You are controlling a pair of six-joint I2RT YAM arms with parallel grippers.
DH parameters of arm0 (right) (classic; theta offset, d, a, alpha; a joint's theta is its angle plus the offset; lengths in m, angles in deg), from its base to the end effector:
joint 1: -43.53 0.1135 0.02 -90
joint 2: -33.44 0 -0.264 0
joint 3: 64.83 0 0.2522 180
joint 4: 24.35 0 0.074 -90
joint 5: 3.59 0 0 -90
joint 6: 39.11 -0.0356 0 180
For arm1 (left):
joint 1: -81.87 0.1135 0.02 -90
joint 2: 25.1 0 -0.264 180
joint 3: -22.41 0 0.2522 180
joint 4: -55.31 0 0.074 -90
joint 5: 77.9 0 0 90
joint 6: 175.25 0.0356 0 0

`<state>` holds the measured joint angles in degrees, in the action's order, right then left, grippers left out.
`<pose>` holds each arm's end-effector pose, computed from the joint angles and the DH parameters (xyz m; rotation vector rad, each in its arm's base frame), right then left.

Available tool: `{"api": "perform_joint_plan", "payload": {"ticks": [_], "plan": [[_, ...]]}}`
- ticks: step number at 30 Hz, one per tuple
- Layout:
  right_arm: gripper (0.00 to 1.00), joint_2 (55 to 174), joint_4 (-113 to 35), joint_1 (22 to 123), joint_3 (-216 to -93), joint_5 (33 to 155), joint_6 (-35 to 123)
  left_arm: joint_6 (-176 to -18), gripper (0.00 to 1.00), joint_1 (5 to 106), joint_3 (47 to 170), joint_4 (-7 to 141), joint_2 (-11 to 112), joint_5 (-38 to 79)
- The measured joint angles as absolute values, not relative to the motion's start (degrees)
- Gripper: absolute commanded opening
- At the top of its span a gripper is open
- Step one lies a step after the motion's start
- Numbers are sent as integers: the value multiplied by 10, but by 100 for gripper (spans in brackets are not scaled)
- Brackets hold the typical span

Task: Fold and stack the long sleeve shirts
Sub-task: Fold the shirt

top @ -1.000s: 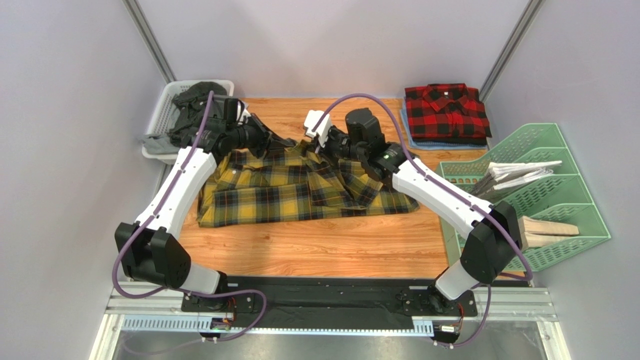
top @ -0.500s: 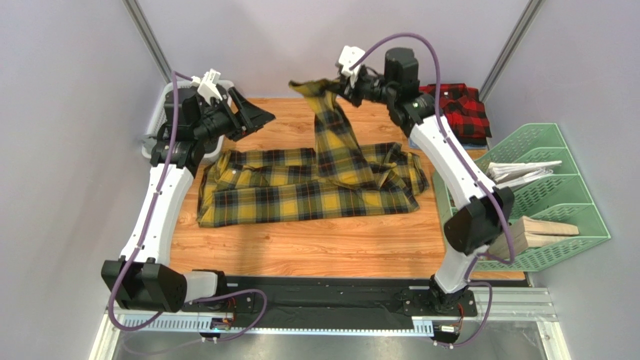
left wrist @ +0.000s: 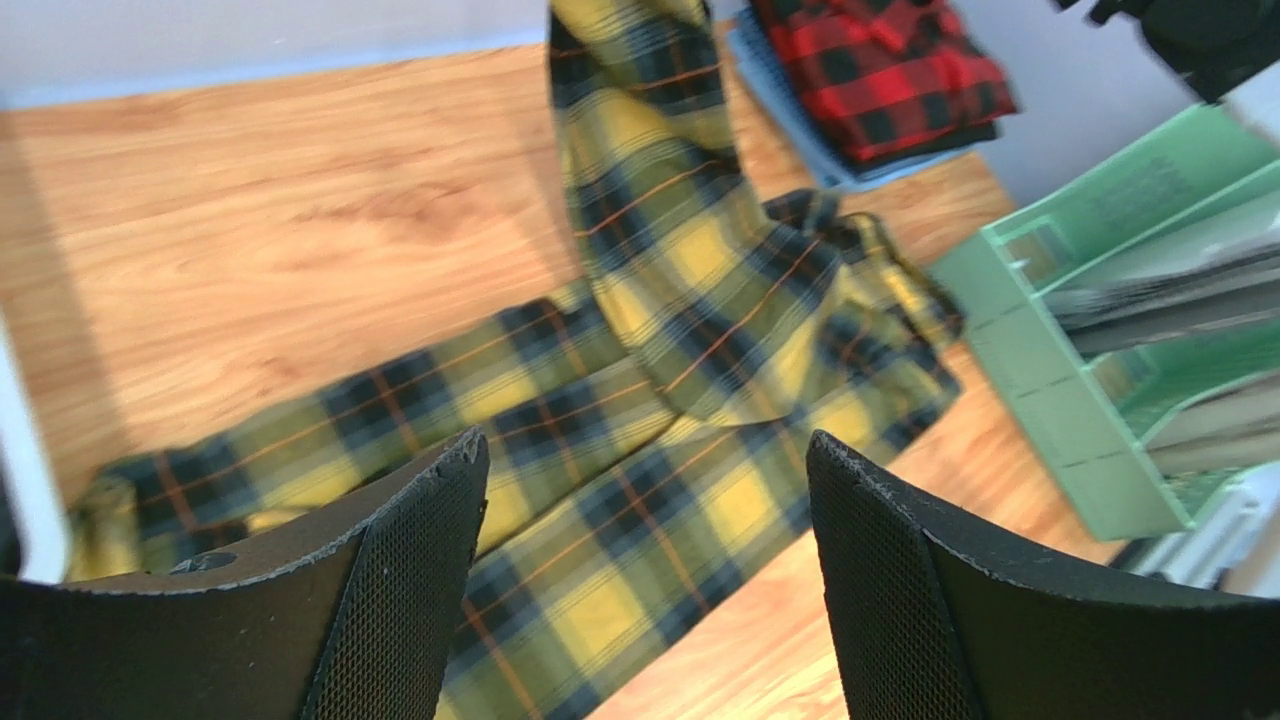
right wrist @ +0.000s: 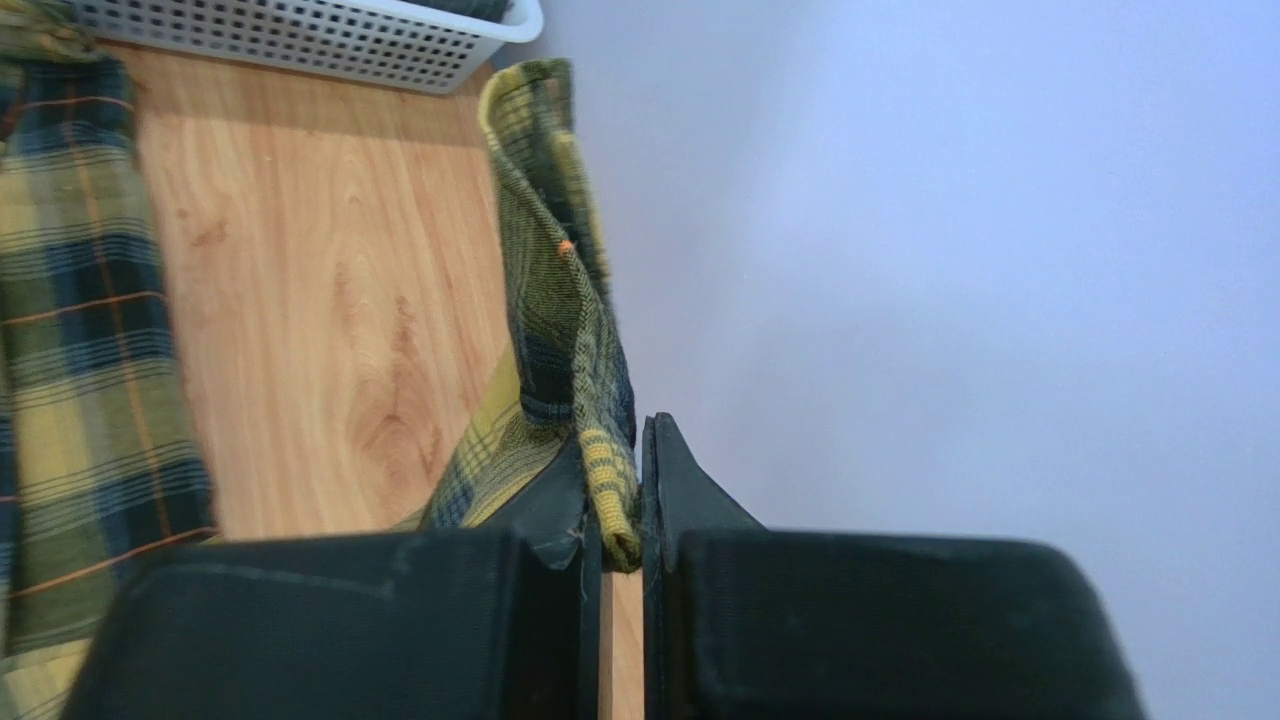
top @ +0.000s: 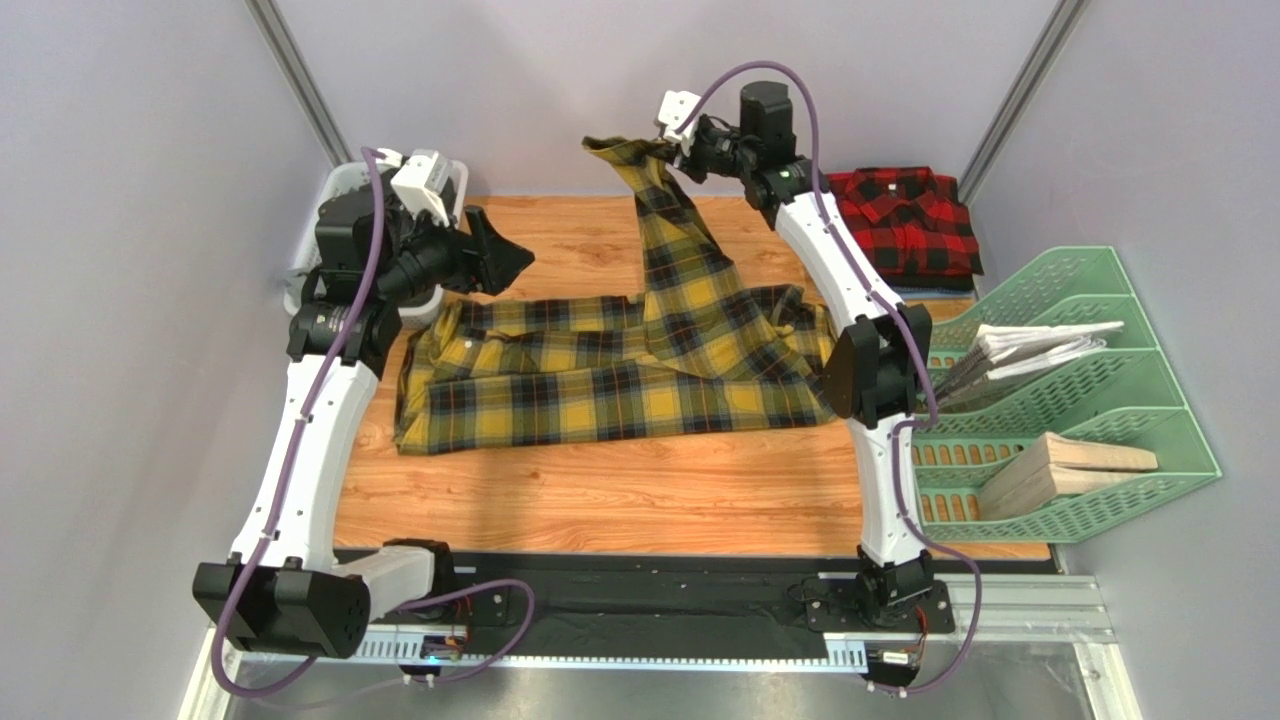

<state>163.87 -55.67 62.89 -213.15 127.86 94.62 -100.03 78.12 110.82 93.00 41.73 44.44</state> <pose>0.4914 0.1976 0.3685 -1.3101 1.1725 0.3424 0.2489 -0.0354 0.4201 0.2213 1.8593 -0.7450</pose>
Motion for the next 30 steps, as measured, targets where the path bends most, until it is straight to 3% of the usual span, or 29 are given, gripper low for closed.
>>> {"api": "perform_joint_plan", "payload": {"ticks": [6,10,18,30], "plan": [[0,1636,-514,635,-2122,1259,949,-976,84,807,1104,966,427,419],[0,1578,-520,657,-2041,1215,940,-981,84,869,1113,993,470,438],[0,1465,-556,785,-1870,1107,930,-1010,88,922,1115,1023,519,516],[0,1458,-571,905,-1820,986,877,-1127,99,934,1015,997,497,552]]}}
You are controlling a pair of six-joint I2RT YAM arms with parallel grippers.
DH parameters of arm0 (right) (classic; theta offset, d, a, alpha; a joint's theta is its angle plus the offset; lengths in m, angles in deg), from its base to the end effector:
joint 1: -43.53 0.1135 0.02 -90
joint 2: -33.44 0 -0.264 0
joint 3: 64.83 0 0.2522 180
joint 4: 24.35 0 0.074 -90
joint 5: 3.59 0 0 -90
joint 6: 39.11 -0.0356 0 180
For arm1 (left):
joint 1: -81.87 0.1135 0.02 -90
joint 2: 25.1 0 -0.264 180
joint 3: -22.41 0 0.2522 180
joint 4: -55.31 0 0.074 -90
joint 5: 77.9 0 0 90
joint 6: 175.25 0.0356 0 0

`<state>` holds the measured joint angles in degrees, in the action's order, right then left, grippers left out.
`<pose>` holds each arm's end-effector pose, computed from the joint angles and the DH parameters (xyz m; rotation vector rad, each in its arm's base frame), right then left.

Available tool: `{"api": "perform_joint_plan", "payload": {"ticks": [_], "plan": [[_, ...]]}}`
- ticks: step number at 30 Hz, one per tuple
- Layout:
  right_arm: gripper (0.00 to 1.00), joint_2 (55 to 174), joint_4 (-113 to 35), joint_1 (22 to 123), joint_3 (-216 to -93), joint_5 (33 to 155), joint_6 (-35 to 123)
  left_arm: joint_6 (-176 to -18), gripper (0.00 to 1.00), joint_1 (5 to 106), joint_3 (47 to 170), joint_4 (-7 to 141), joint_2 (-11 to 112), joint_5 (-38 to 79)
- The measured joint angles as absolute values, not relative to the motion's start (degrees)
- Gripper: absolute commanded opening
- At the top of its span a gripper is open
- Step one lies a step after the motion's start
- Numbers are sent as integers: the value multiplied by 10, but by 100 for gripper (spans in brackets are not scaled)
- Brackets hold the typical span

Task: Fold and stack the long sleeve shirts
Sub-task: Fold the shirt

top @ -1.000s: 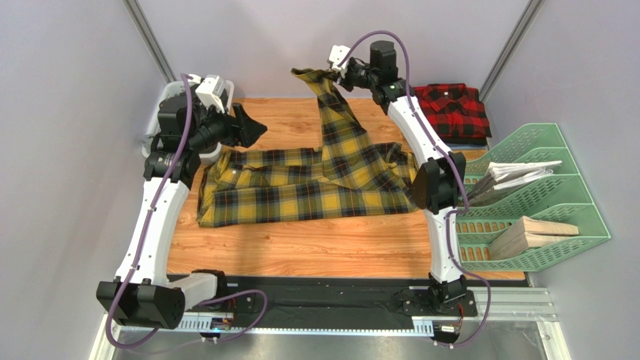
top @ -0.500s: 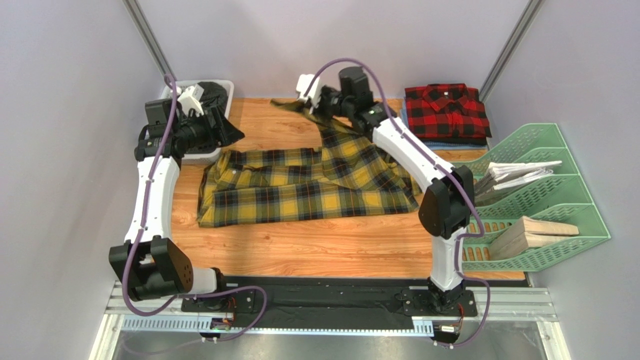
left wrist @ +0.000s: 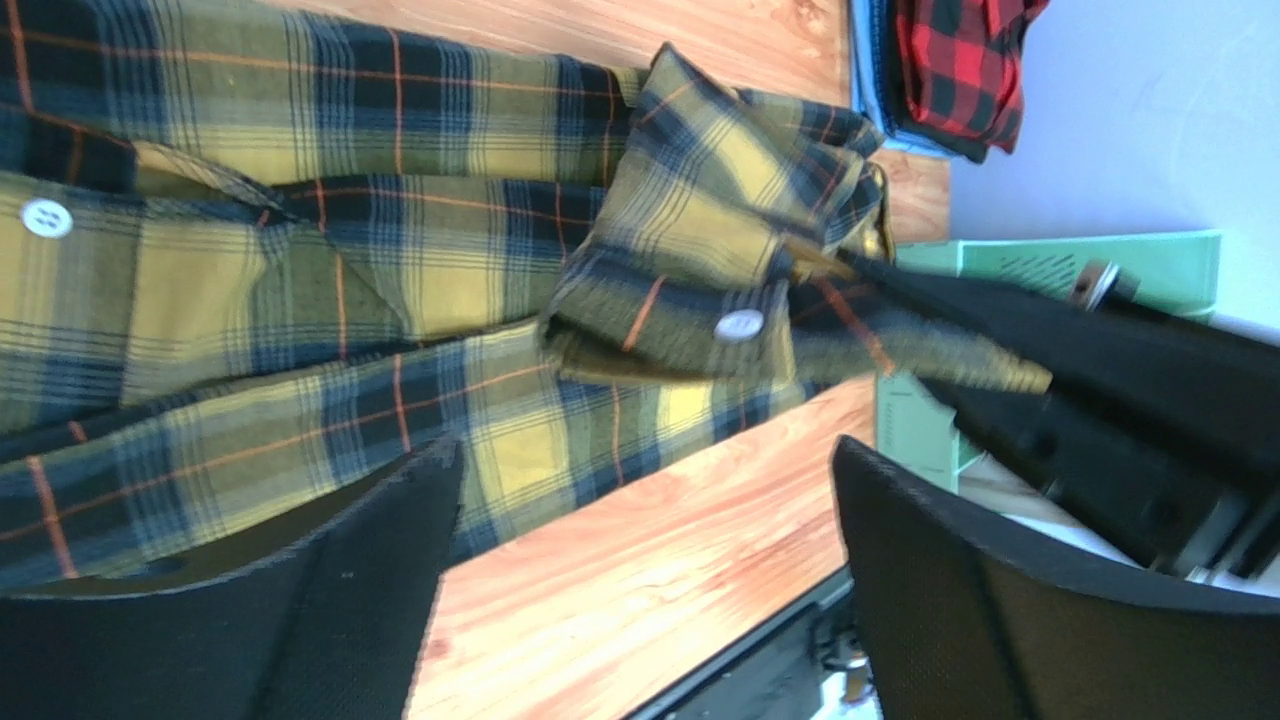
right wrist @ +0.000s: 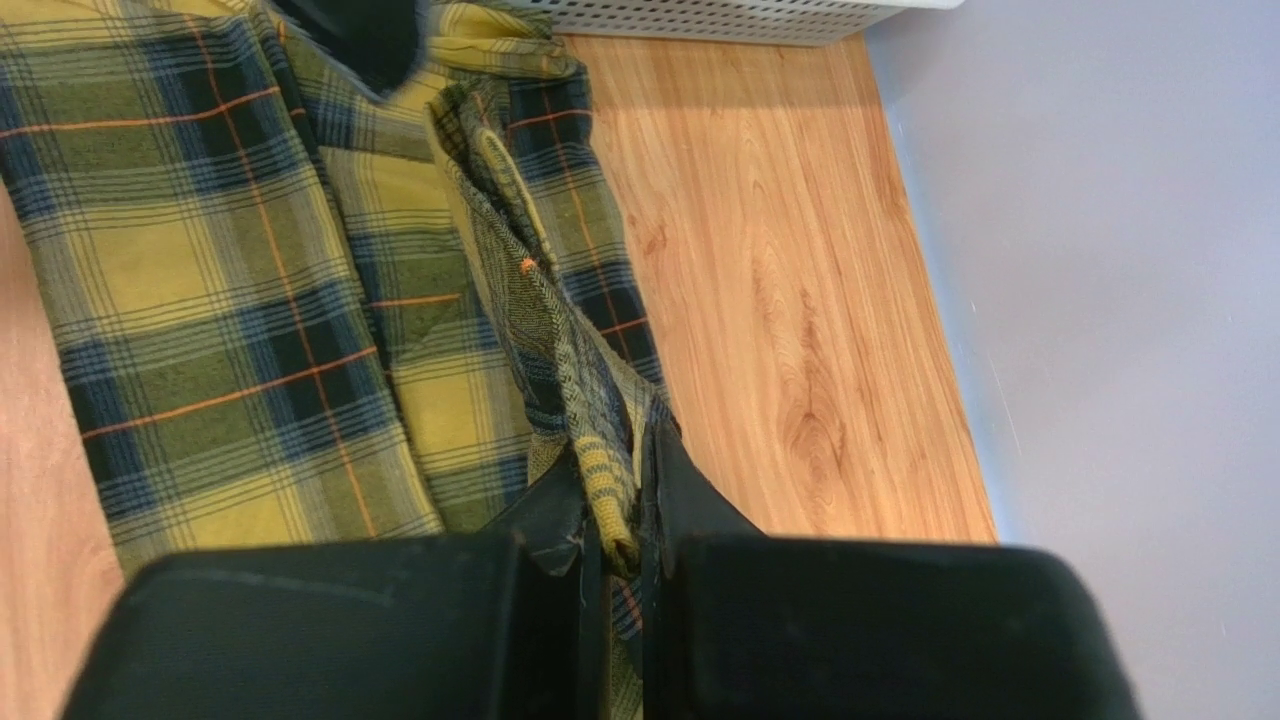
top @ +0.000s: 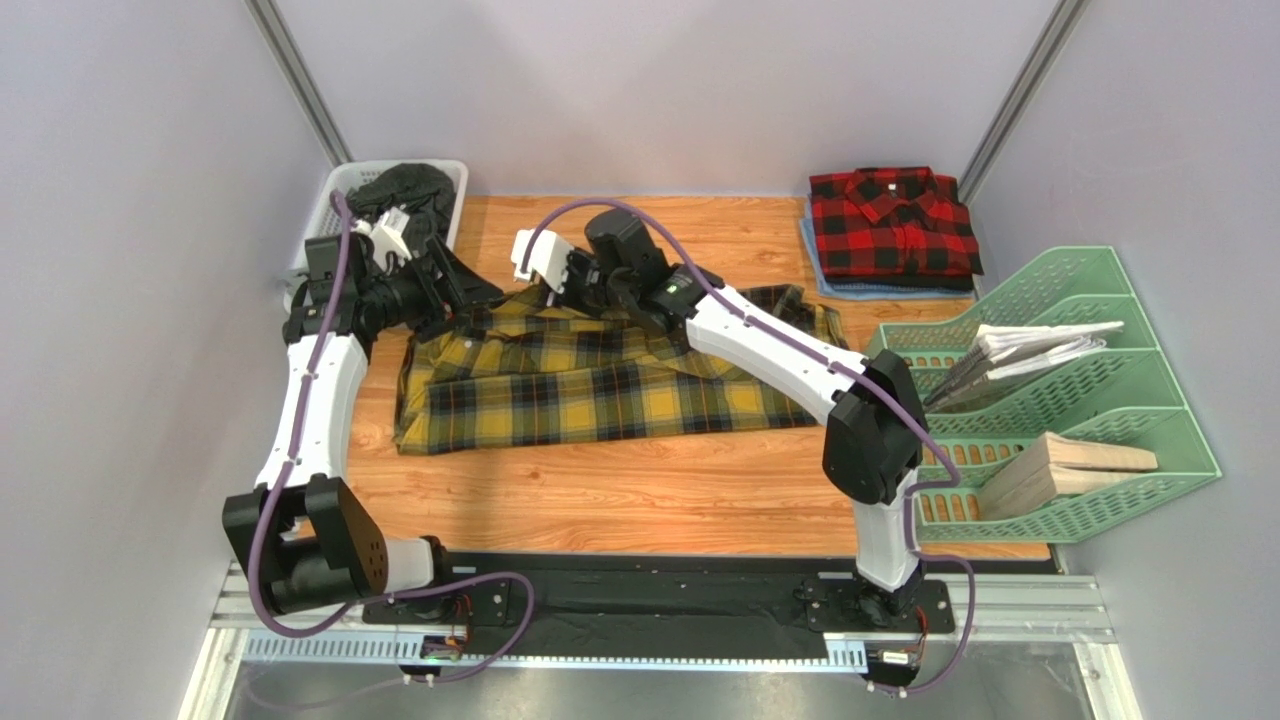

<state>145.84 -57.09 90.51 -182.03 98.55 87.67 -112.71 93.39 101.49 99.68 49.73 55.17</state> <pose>0.3138 0.3473 0.3277 -1.4722 1.4447 0.3281 0.2781 0.0319 0.3225 -0.3523 2.2015 -0.9984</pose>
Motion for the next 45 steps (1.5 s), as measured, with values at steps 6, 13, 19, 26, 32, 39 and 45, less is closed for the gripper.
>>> {"api": "perform_joint_plan", "payload": {"ticks": [6,13,19,26,32,39,45], "plan": [[0,1459,-563,942,-1812,924,870,-1191,99,936,998,978,517,556],[0,1466,-543,960,-1808,871,867,-1301,95,937,937,930,538,572],[0,1478,-540,966,-1807,854,867,-1340,79,932,935,901,562,581],[0,1478,-534,976,-1804,852,872,-1374,86,928,930,867,566,587],[0,1478,-515,988,-1776,842,884,-1411,51,921,905,848,567,592],[39,1478,-511,993,-1763,850,892,-1366,0,914,919,877,582,599],[86,1449,-564,981,-1730,894,886,-1180,0,914,1029,1023,624,570]]}}
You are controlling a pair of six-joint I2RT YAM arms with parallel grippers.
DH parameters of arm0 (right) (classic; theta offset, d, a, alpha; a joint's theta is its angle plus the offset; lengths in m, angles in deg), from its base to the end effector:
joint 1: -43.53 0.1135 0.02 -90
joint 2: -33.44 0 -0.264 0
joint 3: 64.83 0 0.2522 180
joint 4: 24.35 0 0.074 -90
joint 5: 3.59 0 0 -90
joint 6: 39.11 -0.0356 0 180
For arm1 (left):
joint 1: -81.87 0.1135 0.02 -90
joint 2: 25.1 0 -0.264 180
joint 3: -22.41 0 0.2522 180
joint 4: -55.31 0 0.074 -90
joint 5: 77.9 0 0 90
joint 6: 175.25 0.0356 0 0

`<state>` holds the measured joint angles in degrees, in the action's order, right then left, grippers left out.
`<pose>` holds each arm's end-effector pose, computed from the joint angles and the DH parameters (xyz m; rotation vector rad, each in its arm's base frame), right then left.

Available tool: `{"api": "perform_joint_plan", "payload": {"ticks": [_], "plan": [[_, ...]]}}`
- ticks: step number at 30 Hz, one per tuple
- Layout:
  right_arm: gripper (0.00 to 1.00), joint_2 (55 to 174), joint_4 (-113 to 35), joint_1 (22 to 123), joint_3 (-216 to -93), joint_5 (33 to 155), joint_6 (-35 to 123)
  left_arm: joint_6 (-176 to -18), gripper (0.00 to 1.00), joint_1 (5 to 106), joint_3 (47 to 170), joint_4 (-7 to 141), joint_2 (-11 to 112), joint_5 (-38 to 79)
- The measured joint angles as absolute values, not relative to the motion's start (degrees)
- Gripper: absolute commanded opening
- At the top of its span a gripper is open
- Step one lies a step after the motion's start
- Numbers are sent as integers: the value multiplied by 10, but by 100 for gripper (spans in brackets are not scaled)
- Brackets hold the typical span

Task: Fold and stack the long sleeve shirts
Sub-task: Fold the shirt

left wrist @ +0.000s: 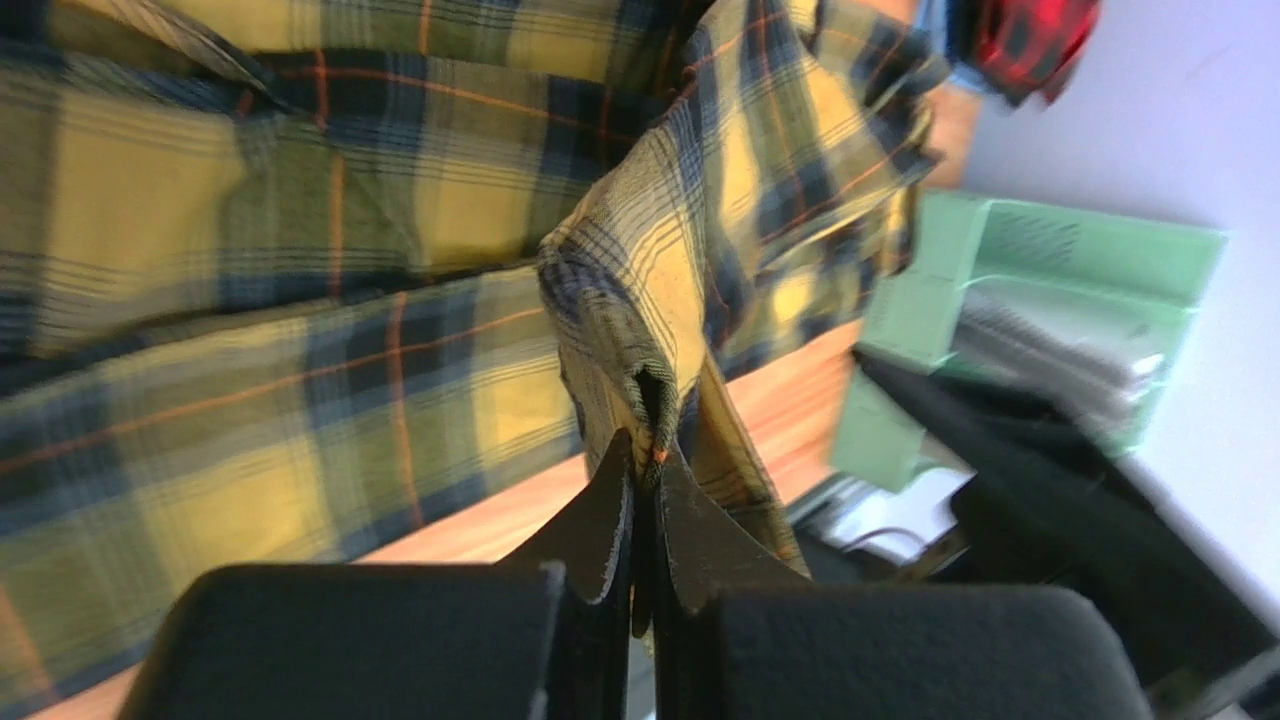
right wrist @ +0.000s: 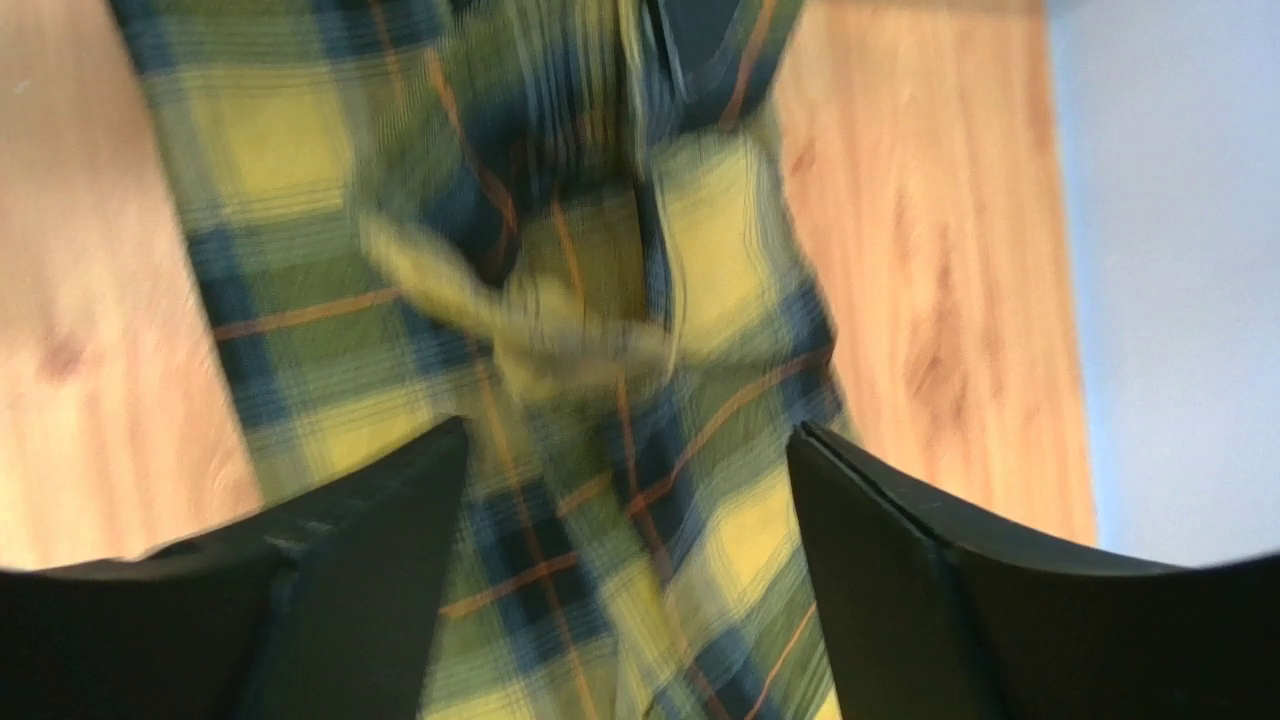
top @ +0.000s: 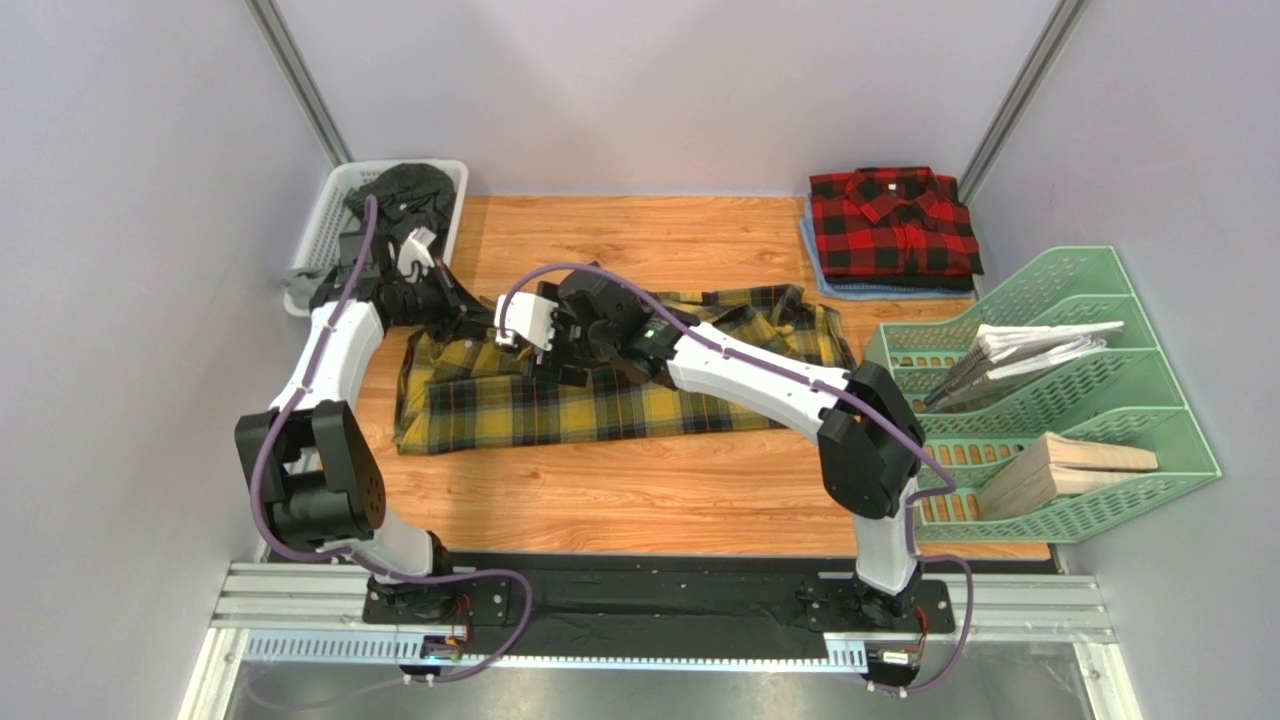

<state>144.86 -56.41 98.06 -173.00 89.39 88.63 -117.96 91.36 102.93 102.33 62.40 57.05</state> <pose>0.2640 0.3738 0.2816 -1.6027 1.4995 0.2222 0.3169 0.0275 0.2664 -0.5743 2.4024 -1.1521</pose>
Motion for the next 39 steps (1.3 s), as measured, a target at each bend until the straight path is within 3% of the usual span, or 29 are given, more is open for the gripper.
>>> {"api": "perform_joint_plan", "payload": {"ticks": [1,10,15,18,23,27,35,39], "plan": [[100,1443,-581,976,-1730,903,883,-1147,0,914,1044,1043,628,566],[97,1381,-780,803,-1758,1027,827,-926,0,913,1092,1176,662,530],[87,1382,-833,721,-1735,1012,831,-865,0,914,1093,1207,662,521],[74,1393,-861,684,-1717,1009,827,-837,0,914,1095,1216,662,516],[68,1429,-873,639,-1718,1011,806,-785,0,917,1106,1230,670,497],[56,1437,-877,632,-1717,1009,805,-748,0,920,1112,1242,672,487],[54,1437,-874,631,-1688,1004,825,-698,0,921,1118,1250,681,458],[39,1437,-878,626,-1656,1003,845,-676,0,926,1118,1250,690,439]]}}
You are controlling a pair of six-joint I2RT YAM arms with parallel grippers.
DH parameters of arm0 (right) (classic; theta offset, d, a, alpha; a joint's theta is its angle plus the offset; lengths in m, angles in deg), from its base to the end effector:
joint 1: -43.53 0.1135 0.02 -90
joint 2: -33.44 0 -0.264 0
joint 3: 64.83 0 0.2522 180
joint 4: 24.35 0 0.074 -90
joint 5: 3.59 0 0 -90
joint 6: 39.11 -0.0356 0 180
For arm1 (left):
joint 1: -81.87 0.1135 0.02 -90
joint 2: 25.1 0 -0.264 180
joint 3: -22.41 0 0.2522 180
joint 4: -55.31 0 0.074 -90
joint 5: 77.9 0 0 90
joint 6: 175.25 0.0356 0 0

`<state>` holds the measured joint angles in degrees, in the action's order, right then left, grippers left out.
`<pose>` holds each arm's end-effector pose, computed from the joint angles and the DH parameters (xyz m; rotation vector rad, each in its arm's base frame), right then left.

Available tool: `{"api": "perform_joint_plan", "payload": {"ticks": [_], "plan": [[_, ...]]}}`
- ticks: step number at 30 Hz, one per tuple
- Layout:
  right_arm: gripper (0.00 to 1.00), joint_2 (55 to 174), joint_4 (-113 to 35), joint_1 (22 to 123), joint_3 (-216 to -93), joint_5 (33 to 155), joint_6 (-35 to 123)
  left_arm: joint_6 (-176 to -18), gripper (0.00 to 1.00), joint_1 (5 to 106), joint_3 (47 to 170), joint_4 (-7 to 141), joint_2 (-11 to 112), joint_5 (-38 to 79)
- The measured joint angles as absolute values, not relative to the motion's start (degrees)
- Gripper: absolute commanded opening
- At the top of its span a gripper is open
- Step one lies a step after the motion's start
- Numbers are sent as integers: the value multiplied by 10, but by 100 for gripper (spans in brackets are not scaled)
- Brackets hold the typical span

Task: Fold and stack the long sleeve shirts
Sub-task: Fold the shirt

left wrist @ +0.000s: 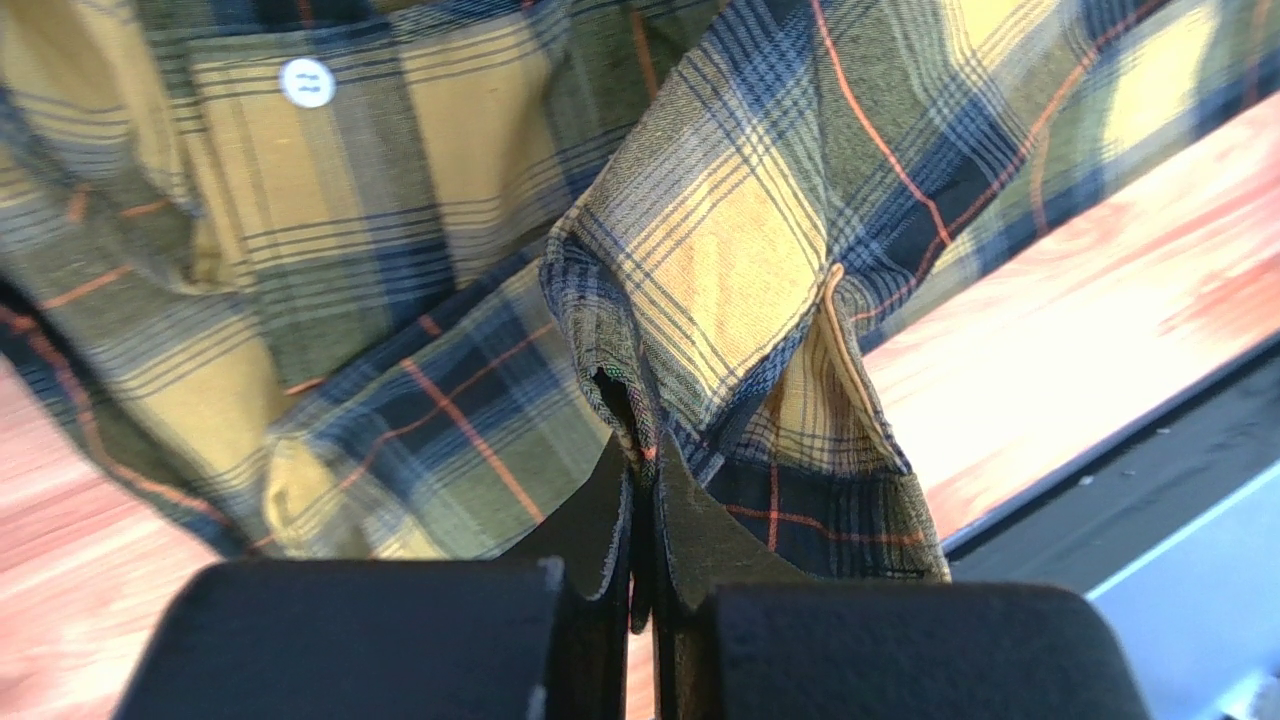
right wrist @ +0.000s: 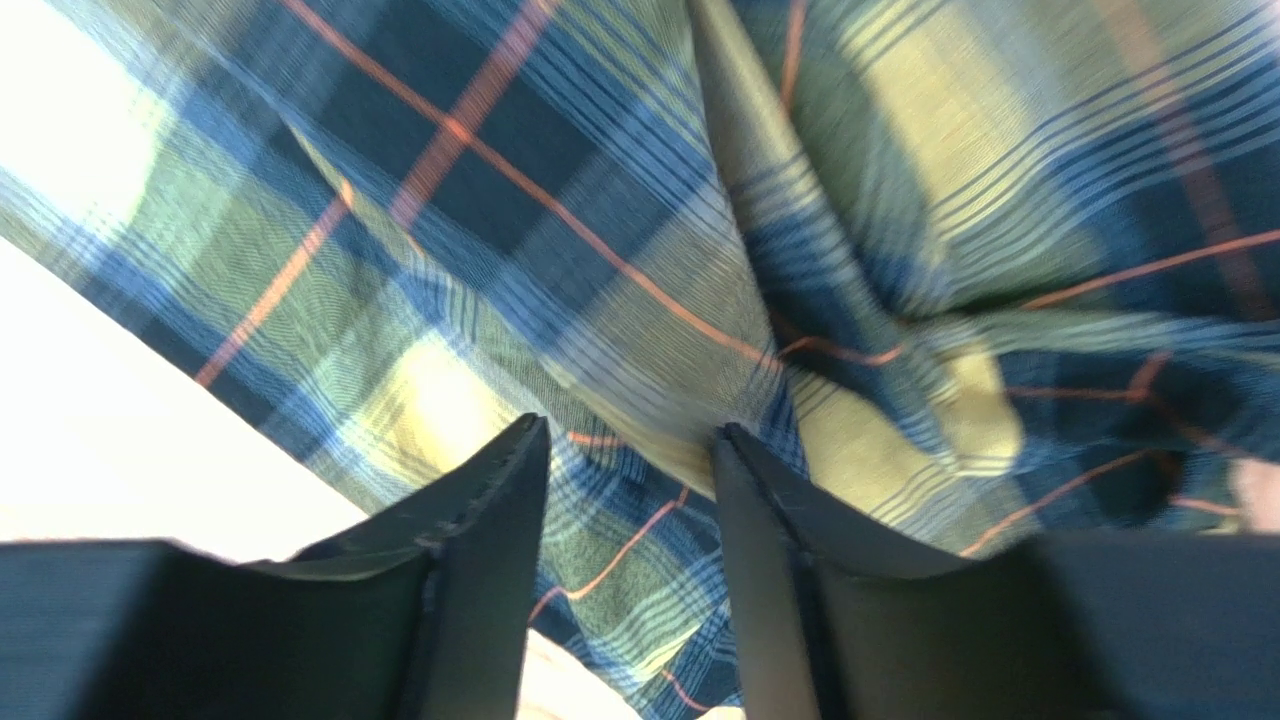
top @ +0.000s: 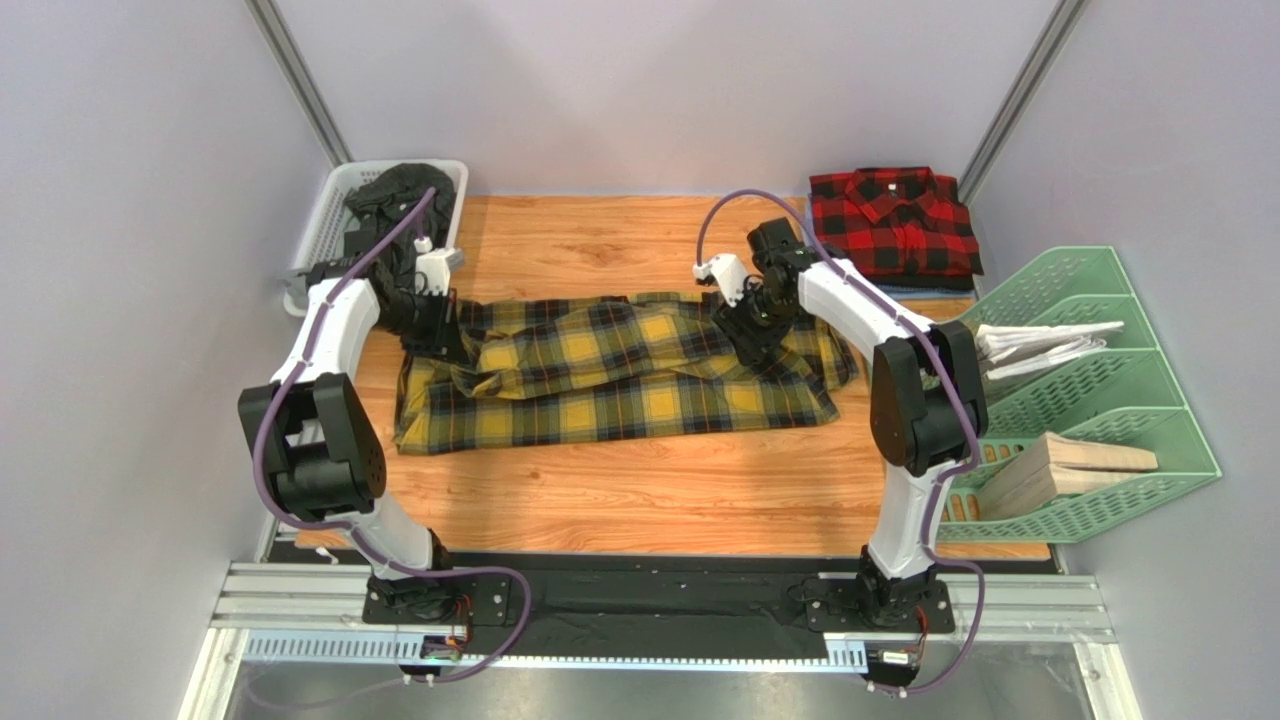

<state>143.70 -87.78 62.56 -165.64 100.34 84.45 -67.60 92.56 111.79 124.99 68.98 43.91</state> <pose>0.3679 0.1360 0.2160 -1.2873 2.4889 0.2862 0.3162 0.0406 0.2558 0.2666 2.6619 -0.6488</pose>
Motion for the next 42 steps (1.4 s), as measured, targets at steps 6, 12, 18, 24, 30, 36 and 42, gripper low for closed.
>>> {"api": "perform_joint_plan", "payload": {"ticks": [6,12,18,24,30,36,42], "plan": [[17,1435,-893,623,-1628,998,859,-645,1,930,1118,1241,694,416],[14,1412,-908,623,-1598,998,859,-628,0,931,1112,1201,735,380],[18,1379,-927,623,-1595,1004,850,-617,36,932,1091,1160,758,339],[20,1364,-945,622,-1620,1017,827,-584,60,961,1010,1117,654,361],[21,1375,-946,622,-1664,1033,798,-525,60,940,1029,1146,544,430],[20,1440,-933,623,-1709,1033,770,-503,57,890,1023,1173,615,429],[20,1492,-927,624,-1708,1003,766,-496,54,887,1003,1158,727,330]]}}
